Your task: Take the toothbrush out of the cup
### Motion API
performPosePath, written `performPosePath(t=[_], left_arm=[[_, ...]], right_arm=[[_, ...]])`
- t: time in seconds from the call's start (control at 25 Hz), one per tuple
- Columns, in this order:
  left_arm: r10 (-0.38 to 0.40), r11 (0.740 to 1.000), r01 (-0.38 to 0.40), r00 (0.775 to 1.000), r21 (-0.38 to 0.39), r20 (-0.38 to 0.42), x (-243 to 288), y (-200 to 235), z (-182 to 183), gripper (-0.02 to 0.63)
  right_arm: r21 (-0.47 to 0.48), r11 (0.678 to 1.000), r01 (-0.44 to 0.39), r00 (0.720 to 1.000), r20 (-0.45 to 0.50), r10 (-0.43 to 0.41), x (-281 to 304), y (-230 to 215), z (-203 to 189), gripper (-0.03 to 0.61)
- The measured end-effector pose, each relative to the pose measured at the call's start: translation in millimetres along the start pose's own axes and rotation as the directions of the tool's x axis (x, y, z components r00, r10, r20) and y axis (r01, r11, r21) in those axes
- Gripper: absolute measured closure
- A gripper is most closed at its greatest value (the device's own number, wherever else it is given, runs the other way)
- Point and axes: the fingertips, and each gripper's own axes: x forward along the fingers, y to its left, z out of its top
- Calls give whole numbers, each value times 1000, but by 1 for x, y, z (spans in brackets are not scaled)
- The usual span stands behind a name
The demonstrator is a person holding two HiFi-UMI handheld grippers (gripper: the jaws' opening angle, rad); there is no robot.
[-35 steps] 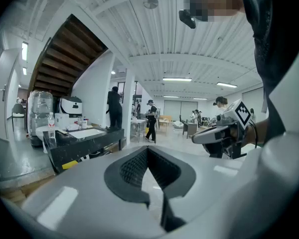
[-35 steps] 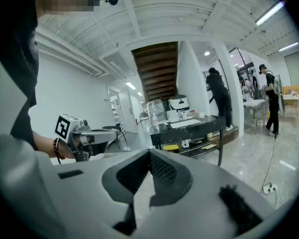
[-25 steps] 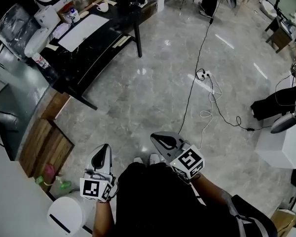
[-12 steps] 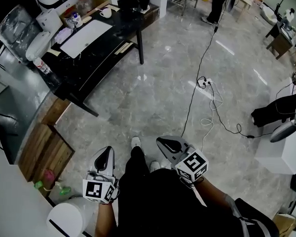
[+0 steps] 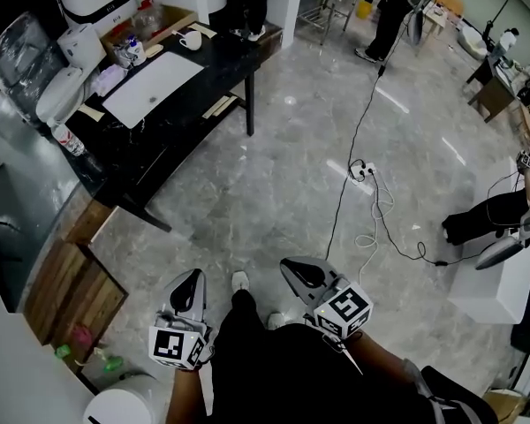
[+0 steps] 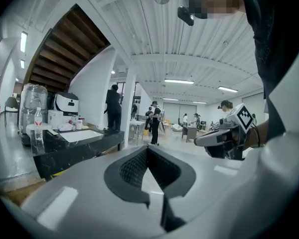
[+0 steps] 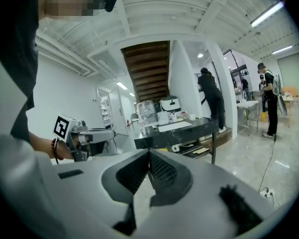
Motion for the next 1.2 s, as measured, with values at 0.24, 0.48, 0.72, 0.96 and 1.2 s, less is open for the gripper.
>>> performPosePath(t=[0.24, 0.48, 0.72, 0.96, 1.2], left_arm=[[22, 999, -22, 1000, -28, 7, 27, 56, 7, 604], [22, 1000, -21, 1000, -21, 14, 56, 105, 17, 604], [-29, 999, 30, 999, -18, 12, 87, 127, 25, 604], [-61, 998, 61, 998, -20, 20, 105, 145, 30, 604], [-77, 997, 77, 997, -17, 14, 116, 155, 35, 604]], right_arm=[[-30, 997, -77, 997, 1, 77, 67, -4, 25, 565], [-64, 995, -81, 997, -5, 81, 122, -18, 45, 565], [-55, 996, -71, 997, 1, 71, 153, -35, 58, 565], [-72, 997, -21, 1000, -6, 21, 171, -48, 66, 565], [-30, 999, -15, 1000, -2, 15, 176, -55, 70, 565]])
